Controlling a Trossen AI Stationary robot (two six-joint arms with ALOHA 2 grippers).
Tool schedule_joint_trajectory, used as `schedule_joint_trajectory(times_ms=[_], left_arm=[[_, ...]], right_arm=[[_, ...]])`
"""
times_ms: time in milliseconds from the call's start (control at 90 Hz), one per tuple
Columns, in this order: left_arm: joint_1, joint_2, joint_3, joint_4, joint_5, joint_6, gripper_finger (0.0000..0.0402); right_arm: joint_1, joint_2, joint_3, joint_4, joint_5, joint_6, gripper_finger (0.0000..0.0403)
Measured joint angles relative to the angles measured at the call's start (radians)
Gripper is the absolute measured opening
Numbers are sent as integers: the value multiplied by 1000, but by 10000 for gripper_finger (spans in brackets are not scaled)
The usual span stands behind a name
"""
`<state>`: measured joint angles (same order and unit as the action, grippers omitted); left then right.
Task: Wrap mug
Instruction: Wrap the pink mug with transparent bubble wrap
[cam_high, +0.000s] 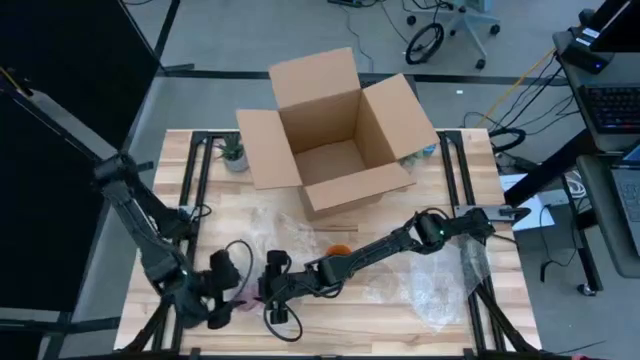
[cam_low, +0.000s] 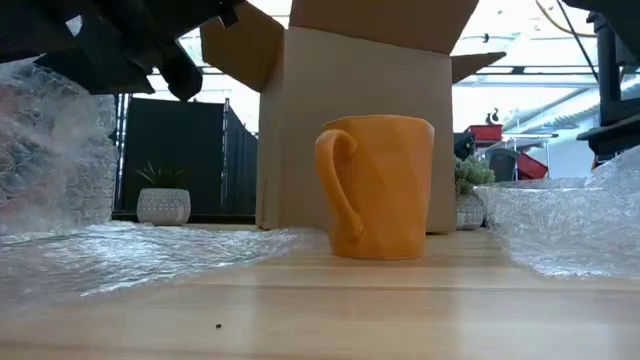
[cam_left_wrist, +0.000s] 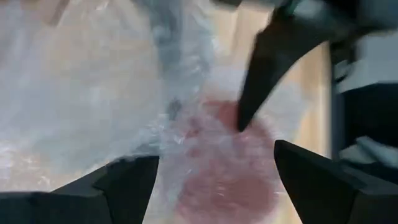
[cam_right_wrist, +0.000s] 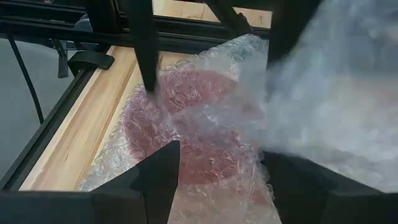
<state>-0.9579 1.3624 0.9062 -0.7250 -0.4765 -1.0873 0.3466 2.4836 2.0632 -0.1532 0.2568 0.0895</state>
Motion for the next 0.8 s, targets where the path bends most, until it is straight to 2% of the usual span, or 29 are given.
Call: schedule_joint_trajectory(times_ms=[156,400,567,800], left_arm=[[2,81,0,2,18,-7,303],[39,140,3,21,96,9,303],[51,116,2,-15,122,15,303],[50,6,-1,-81,129,-30,303]], right_arm=[[-1,0,0,1,1,0,205],[-1,1,0,6,2,1,205],[-3,1,0,5,2,4,205],[-3,1,0,2,0,4,205]])
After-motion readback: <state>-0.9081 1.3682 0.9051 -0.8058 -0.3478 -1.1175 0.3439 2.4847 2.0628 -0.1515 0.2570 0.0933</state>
